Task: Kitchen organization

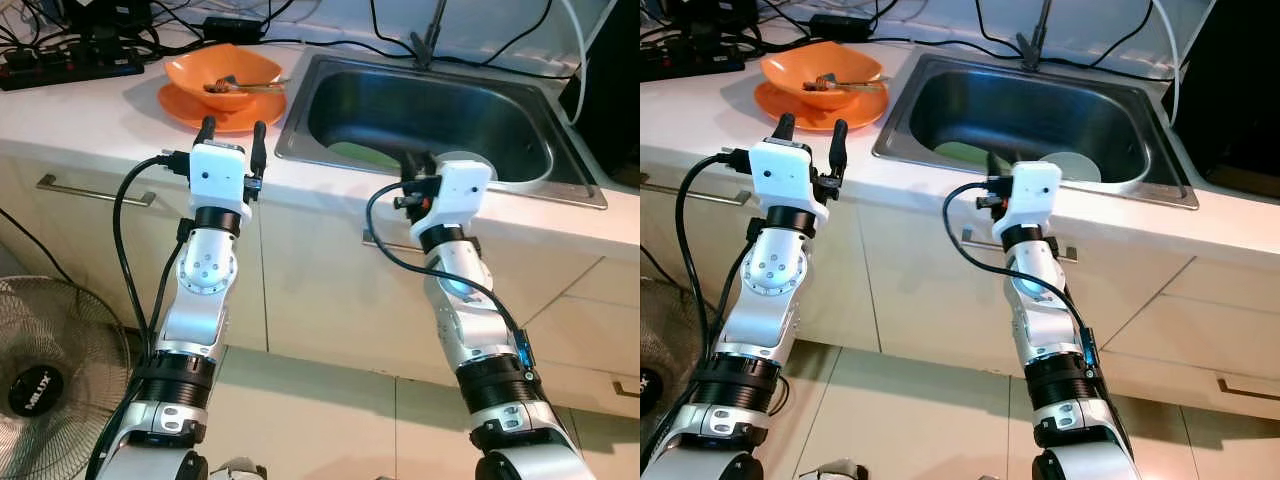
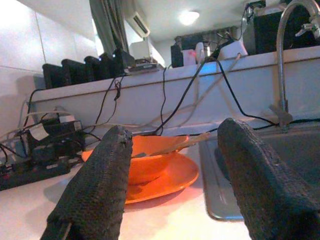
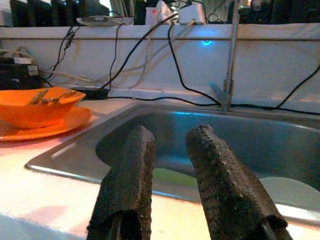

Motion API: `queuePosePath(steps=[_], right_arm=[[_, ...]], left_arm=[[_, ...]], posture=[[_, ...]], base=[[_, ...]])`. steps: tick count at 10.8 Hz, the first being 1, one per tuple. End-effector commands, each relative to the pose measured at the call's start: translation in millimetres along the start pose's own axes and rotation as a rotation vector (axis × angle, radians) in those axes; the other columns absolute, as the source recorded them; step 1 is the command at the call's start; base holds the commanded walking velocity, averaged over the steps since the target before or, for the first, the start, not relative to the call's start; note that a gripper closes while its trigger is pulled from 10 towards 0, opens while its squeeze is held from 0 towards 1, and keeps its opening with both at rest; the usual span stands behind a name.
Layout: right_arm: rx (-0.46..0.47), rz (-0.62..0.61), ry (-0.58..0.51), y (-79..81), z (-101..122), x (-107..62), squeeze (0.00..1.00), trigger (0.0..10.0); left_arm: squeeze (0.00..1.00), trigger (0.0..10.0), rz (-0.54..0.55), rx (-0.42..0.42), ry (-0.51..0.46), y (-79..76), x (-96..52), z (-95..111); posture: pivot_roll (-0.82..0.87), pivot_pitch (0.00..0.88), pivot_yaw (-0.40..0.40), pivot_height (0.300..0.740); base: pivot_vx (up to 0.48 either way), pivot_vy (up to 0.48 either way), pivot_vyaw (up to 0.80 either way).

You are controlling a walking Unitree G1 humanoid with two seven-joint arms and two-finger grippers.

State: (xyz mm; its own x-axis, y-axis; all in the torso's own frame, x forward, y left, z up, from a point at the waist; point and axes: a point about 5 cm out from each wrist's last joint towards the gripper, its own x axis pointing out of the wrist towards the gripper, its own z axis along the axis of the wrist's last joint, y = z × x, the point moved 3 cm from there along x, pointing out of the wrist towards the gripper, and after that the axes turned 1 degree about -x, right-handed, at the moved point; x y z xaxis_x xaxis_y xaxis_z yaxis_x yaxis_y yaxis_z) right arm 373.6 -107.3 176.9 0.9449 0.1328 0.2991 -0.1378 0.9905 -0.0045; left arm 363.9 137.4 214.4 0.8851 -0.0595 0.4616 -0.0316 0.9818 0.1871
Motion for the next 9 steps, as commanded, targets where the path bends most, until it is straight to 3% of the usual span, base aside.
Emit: queuePosePath(steps=[1,9], right_arm=[[-0.018,0.010,-0.018,0.2,3.4,1.7,0.00,10.0],[-0.025,0.018,-0.019,4.2,2.5,1.9,0.00,10.0]], left_arm=[[0.00,10.0,-0.004,0.007,0.001,-3.5,1.1,-0.3],[0.00,10.0,-0.048,0.032,-0.017,-11.6,3.6,4.1]], posture=[[0.04,0.069,-0.067,0.740],[0.04,0.048,-0.056,0.740]], base=[[0.292,0.000,0.79],[0.323,0.000,0.00]])
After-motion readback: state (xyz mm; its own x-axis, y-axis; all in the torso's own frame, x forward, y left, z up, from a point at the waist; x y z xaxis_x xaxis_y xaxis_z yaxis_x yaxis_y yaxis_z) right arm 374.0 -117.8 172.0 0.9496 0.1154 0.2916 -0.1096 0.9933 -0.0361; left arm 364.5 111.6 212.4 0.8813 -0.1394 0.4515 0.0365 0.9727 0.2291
